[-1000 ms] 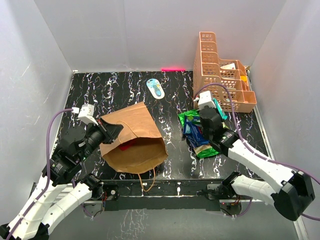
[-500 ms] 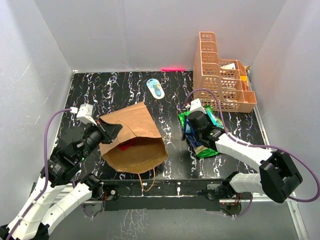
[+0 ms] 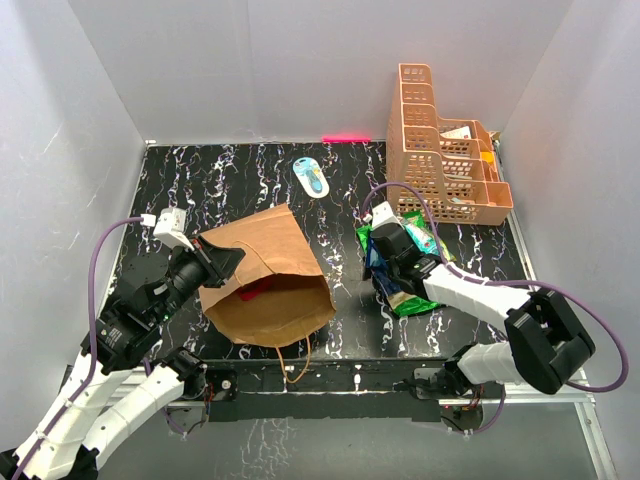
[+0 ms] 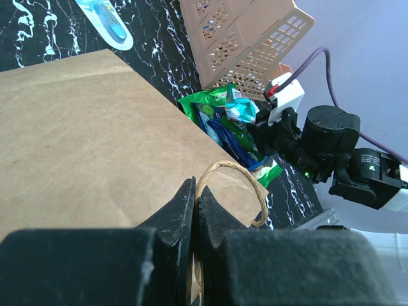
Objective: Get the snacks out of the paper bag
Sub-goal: Place the snack at the center of the board.
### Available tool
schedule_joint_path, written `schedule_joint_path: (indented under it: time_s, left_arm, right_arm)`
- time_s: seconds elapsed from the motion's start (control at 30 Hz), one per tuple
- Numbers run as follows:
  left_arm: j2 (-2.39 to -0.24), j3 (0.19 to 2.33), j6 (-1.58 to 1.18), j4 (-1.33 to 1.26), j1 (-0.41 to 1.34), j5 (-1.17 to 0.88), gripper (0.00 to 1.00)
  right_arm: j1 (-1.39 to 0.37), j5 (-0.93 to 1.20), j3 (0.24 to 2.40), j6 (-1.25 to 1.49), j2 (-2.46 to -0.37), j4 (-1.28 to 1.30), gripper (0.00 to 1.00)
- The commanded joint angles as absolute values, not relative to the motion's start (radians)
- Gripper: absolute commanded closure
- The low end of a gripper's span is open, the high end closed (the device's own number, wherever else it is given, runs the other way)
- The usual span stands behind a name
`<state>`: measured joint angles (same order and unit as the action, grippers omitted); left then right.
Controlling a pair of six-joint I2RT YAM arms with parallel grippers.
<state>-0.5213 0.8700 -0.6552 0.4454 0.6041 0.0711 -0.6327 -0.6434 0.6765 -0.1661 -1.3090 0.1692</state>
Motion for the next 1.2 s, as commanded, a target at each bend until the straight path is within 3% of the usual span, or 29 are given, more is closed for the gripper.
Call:
schedule_joint_path:
  time_s: [0.0, 0.07, 0.2, 0.47, 0.77, 1.0, 1.07, 1.17]
  left_arm:
    - [-0.519, 0.893, -0.654, 0.434, 0.604, 0.072, 1.00]
    - [-0.518, 0.895, -0.653, 0.438, 0.603, 0.075, 1.00]
    - [-0.517, 0.897, -0.651, 0.445, 0.603, 0.081, 1.00]
    - [-0.526, 0.886, -0.656, 0.427, 0.603, 0.069, 1.00]
    - [-0.521, 0.871, -0.640, 0.408, 0.603, 0.048, 1.00]
    - [-0.430, 0.792, -0.559, 0.322, 0.604, -0.055, 1.00]
    - [-0.395, 0.771, -0.551, 0.326, 0.603, -0.069, 1.00]
    - [-0.357, 0.750, -0.559, 0.351, 0.603, -0.075, 1.00]
  right_arm:
    - [-0.641, -0.443, 0.646, -0.151, -1.378, 0.225, 0.92]
    - [-0.641, -0.446, 0.648, -0.150, -1.380, 0.227, 0.92]
    - [-0.641, -0.465, 0.662, -0.144, -1.335, 0.248, 0.82]
    - [-0.640, -0.404, 0.724, -0.149, -1.192, 0.337, 0.39]
    - [-0.641, -0.179, 0.775, -0.229, -0.967, 0.315, 0.19]
    - [-0.667, 0.291, 0.732, -0.314, -0.787, 0.126, 0.22]
    - [-0.728, 0.410, 0.707, -0.303, -0.763, 0.038, 0.24]
    - [-0.895, 0.416, 0.637, -0.304, -0.749, -0.111, 0.26]
